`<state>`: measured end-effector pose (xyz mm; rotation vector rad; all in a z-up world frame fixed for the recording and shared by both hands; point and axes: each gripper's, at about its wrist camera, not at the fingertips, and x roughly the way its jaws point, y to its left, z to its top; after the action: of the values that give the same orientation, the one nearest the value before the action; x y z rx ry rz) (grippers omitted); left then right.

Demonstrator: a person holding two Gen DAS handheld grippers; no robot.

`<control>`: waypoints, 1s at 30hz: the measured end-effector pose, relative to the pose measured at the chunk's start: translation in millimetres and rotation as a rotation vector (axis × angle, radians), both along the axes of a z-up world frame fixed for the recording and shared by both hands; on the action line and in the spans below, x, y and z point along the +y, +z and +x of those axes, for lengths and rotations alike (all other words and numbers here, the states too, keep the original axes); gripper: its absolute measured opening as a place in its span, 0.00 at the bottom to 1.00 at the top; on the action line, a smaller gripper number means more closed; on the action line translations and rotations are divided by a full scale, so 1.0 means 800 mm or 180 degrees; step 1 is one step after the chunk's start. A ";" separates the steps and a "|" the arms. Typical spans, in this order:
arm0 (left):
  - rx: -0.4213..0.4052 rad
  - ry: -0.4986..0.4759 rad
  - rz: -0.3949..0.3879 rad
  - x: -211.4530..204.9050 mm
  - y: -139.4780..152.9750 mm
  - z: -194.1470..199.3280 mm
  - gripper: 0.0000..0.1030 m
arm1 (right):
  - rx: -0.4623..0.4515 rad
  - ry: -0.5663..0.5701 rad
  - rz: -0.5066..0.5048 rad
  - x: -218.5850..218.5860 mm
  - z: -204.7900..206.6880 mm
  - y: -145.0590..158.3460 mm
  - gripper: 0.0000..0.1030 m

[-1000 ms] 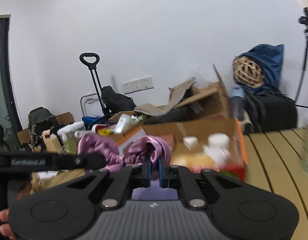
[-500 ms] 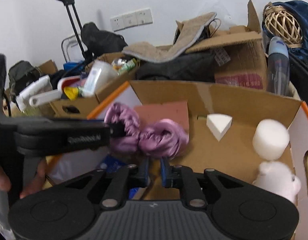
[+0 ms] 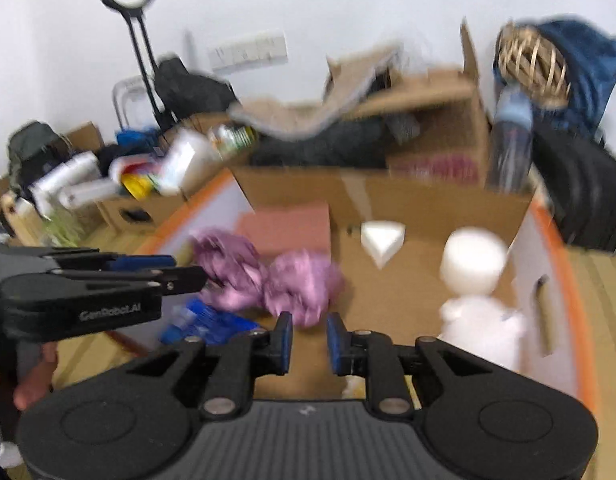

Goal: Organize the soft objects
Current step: 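Lower both pink scrunchies into the red box and open both grippers, then withdraw both grippers from the box toward the lavender fluffy towel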

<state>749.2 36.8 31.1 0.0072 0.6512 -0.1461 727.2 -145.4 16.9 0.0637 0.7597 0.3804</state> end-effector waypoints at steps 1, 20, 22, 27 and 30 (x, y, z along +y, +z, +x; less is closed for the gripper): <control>-0.0062 0.0015 -0.0018 0.004 0.016 -0.012 0.45 | -0.0084 0.0001 0.0000 -0.006 -0.014 0.021 0.20; -0.0930 0.0164 -0.0279 0.026 -0.014 -0.447 0.87 | -0.1250 -0.0118 0.0078 -0.074 -0.425 0.037 0.65; -0.0848 0.0198 -0.0343 0.031 -0.035 -0.476 0.90 | -0.1161 -0.0231 0.0183 -0.075 -0.465 0.002 0.65; -0.0682 0.0232 -0.0302 0.035 -0.047 -0.489 0.90 | -0.0732 -0.0276 0.0155 -0.075 -0.497 -0.048 0.63; -0.0764 0.0226 -0.0350 0.034 -0.042 -0.488 0.90 | -0.0784 -0.0318 0.0195 -0.074 -0.501 -0.046 0.63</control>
<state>358.4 63.8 -2.4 -0.1028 0.4026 -0.1103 326.1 -204.7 -19.5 0.1099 0.4994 0.3094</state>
